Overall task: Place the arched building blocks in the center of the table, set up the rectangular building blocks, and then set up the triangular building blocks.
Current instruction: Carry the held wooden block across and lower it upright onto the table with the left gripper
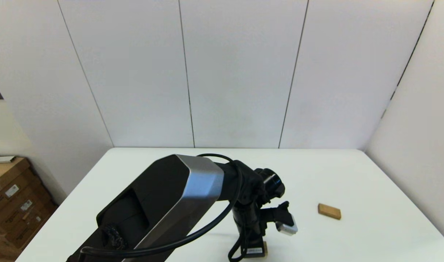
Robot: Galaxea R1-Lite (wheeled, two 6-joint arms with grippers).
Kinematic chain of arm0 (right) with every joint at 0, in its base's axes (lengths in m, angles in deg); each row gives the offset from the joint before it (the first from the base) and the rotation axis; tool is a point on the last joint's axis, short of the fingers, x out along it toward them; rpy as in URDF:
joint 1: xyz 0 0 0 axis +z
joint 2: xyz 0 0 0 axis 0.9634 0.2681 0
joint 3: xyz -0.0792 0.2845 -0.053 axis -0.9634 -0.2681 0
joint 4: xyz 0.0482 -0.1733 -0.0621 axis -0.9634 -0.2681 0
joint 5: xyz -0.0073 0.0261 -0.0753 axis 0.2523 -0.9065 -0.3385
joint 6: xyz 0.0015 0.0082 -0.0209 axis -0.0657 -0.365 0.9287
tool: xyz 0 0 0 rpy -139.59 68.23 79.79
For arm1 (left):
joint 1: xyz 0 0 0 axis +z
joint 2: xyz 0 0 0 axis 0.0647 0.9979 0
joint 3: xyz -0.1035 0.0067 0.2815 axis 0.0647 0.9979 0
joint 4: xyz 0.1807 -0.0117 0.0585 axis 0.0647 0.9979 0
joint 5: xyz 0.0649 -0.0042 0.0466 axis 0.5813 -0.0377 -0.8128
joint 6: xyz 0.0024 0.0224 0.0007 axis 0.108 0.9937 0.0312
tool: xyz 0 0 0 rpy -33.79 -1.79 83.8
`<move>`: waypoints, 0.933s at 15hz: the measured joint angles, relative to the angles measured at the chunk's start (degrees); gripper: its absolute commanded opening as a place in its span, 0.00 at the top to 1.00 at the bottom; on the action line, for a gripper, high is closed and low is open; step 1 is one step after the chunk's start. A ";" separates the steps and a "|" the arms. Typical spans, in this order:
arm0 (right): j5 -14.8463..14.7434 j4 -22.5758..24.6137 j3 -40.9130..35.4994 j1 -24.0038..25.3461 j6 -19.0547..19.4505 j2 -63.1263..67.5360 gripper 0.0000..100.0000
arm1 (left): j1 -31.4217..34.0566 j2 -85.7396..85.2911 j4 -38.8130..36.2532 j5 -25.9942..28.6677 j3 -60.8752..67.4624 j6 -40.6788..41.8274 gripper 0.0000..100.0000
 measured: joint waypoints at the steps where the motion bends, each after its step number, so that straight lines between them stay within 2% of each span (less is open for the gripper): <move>1: 0.02 0.00 0.00 0.00 0.04 0.00 0.00 | 0.01 0.00 0.11 -0.02 0.00 0.05 1.00; 14: 0.00 0.00 0.00 0.00 0.04 0.00 0.00 | 0.01 0.06 -0.33 -0.74 -0.02 -0.15 1.00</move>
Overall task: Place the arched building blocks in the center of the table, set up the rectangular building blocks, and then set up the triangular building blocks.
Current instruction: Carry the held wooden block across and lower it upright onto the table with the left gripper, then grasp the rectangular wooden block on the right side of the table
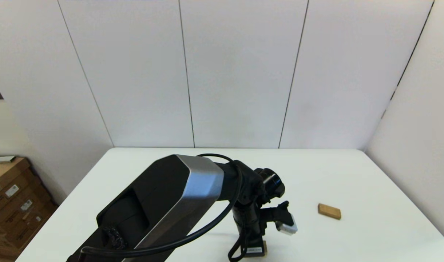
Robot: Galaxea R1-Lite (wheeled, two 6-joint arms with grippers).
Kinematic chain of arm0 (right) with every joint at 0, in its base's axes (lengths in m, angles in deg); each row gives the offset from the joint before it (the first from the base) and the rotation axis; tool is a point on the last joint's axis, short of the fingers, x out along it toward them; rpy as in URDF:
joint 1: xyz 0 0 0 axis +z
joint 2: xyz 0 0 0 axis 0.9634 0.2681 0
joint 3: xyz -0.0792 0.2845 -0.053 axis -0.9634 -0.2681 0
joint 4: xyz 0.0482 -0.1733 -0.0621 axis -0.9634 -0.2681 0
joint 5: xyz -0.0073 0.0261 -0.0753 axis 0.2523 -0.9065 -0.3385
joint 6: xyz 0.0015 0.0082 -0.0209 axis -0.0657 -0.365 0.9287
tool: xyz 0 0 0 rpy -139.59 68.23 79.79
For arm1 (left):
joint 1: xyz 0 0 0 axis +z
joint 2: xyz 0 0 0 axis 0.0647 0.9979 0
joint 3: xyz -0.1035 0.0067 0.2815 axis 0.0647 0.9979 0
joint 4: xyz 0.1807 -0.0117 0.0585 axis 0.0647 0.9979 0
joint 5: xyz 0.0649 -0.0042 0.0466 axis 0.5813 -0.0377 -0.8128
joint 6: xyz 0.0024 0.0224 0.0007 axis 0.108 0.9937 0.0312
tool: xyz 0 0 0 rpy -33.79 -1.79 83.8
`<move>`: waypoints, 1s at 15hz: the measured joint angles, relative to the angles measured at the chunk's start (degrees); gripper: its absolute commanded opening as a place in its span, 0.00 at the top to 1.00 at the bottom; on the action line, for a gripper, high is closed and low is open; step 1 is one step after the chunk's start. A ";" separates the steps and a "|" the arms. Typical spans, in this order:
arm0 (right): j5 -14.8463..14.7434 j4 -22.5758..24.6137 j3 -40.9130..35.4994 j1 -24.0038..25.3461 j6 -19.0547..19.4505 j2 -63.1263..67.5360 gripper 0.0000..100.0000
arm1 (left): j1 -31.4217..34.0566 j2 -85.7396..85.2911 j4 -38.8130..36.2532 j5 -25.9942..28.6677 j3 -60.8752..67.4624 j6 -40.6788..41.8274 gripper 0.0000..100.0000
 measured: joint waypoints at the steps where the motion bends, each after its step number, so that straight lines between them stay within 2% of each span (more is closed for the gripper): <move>1: 0.00 0.00 0.00 0.00 -0.02 0.00 0.00 | 0.00 0.00 -0.02 0.00 0.00 -0.05 1.00; 2: 0.00 0.00 0.00 0.00 0.00 0.00 0.00 | -0.01 0.00 -0.02 0.00 0.00 -0.13 1.00; 3: 0.00 0.00 0.00 0.00 0.00 0.00 0.00 | -0.04 0.00 -0.02 -0.02 0.00 -0.35 0.00; 11: 0.00 0.00 0.00 0.00 -0.02 0.00 0.00 | -0.04 0.05 -0.24 0.06 0.02 -0.99 0.00; 15: 0.00 0.00 0.00 0.02 -0.02 0.00 0.00 | 0.07 -1.33 -2.71 0.13 -0.06 -1.16 0.00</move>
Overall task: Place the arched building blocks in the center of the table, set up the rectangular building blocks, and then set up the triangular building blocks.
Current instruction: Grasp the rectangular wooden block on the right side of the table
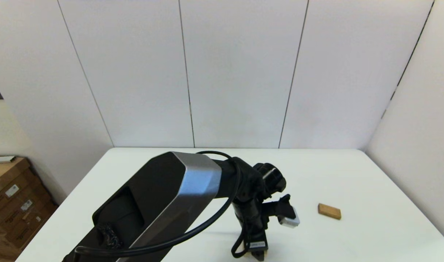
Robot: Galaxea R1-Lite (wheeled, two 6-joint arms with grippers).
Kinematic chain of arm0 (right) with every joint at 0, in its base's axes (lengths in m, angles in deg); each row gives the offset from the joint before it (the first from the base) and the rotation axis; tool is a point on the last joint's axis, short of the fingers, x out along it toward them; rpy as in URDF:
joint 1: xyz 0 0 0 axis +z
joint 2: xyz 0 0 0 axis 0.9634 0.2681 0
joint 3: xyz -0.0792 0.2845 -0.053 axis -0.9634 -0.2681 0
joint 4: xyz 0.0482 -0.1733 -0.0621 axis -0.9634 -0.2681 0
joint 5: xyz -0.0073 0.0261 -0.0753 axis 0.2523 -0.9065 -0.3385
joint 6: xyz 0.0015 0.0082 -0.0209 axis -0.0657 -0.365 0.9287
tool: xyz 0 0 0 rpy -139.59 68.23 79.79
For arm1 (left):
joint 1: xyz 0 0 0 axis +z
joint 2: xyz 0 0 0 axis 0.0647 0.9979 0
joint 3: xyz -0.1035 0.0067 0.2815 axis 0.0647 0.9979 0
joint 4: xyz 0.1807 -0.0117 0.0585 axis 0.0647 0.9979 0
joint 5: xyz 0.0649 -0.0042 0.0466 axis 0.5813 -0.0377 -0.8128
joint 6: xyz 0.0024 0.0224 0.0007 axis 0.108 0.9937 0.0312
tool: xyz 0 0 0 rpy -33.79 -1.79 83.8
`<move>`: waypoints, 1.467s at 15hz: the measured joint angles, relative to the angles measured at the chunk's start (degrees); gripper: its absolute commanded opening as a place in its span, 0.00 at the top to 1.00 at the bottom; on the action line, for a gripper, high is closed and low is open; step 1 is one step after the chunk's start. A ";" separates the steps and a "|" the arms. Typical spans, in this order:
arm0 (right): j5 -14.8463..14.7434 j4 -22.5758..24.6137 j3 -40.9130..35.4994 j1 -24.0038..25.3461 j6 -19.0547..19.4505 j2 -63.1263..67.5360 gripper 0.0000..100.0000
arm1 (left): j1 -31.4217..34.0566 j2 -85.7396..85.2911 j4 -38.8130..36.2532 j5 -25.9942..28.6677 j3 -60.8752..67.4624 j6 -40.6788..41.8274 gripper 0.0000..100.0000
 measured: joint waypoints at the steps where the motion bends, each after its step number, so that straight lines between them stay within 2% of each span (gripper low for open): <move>1: 0.00 0.00 0.00 0.00 0.00 0.00 0.00 | 0.26 -1.12 -0.29 0.12 0.00 -0.18 0.00; 3: -0.01 0.00 0.00 -0.02 0.00 0.00 0.00 | 1.35 -4.21 -0.60 1.05 0.00 -1.54 0.00; 6: 0.00 0.00 0.00 -0.02 -0.01 0.02 0.00 | 4.35 -11.79 -1.23 4.14 0.00 -7.72 0.00; 9: 0.00 0.00 0.00 0.00 0.00 0.00 0.00 | 8.98 -22.63 -3.00 5.07 0.28 -18.79 0.00; 13: 0.00 0.00 0.00 -0.02 0.00 0.00 0.00 | 15.10 -41.78 -1.32 3.71 4.24 -32.00 0.00; 16: 0.02 0.00 0.00 -0.02 0.02 0.00 0.00 | 18.03 -58.41 -0.46 -1.26 10.64 -38.12 0.00; 19: 0.00 0.00 0.00 -0.02 -0.04 0.02 0.00 | 21.00 -74.67 -0.24 -10.24 19.15 -41.17 0.00; 22: 0.00 0.00 0.00 -0.02 0.02 0.00 0.00 | 32.87 -88.28 -0.27 -15.58 28.87 -42.57 0.00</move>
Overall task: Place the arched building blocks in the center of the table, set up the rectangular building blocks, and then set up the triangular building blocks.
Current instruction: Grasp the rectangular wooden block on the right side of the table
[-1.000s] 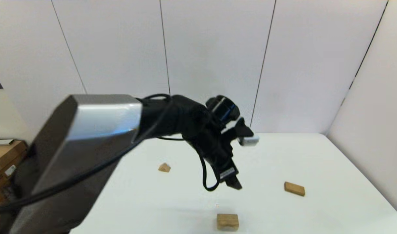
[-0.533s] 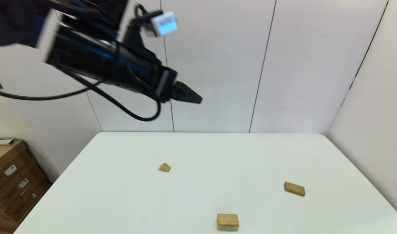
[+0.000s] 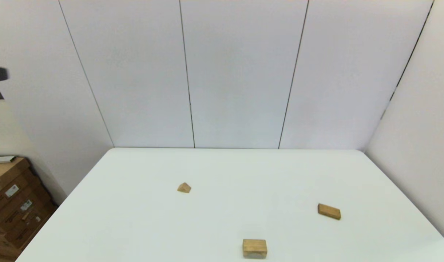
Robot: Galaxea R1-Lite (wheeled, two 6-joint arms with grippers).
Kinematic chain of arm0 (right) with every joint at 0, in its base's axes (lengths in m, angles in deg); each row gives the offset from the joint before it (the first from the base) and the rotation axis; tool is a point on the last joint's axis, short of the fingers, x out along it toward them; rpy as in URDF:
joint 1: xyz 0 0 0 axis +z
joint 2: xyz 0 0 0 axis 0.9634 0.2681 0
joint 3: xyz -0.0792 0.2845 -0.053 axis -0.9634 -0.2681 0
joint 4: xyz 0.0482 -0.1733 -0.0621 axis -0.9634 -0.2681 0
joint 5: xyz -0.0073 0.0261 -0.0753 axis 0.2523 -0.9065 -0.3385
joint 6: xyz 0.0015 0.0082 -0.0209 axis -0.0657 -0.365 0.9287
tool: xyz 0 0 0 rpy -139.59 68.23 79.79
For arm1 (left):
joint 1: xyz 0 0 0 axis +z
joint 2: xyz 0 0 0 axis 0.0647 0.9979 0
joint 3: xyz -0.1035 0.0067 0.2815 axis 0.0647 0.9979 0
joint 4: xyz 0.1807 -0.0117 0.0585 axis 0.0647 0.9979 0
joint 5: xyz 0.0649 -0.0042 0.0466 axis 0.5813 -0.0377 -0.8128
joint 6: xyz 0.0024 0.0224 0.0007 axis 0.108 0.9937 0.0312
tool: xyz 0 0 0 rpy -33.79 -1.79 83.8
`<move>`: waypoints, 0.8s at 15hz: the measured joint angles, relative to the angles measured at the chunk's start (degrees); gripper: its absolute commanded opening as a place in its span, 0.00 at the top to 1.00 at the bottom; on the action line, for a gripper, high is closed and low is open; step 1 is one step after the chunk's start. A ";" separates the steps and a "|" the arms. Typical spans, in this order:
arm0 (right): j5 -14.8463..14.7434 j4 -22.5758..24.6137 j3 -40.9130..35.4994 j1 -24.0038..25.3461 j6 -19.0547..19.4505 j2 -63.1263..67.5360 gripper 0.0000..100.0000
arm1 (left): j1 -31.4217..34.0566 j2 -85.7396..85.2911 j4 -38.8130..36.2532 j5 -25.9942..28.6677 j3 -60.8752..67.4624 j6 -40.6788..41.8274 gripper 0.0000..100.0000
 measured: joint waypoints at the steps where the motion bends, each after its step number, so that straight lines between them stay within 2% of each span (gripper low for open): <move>1: 0.00 0.00 0.00 0.00 -0.02 0.00 0.00 | 4.07 -5.21 -0.02 -0.77 4.24 -0.38 0.00; 4: 0.00 0.00 0.00 0.02 -0.04 0.00 0.00 | 12.59 -19.93 -1.55 -1.55 17.16 -0.91 0.00; 7: -0.01 0.00 0.00 0.02 -0.02 0.00 0.00 | 19.30 -31.50 -6.70 -1.24 30.98 -0.96 0.00; 12: 0.00 0.00 0.00 0.00 -0.02 0.00 0.00 | 22.58 -42.42 -22.10 1.76 50.69 -0.72 0.00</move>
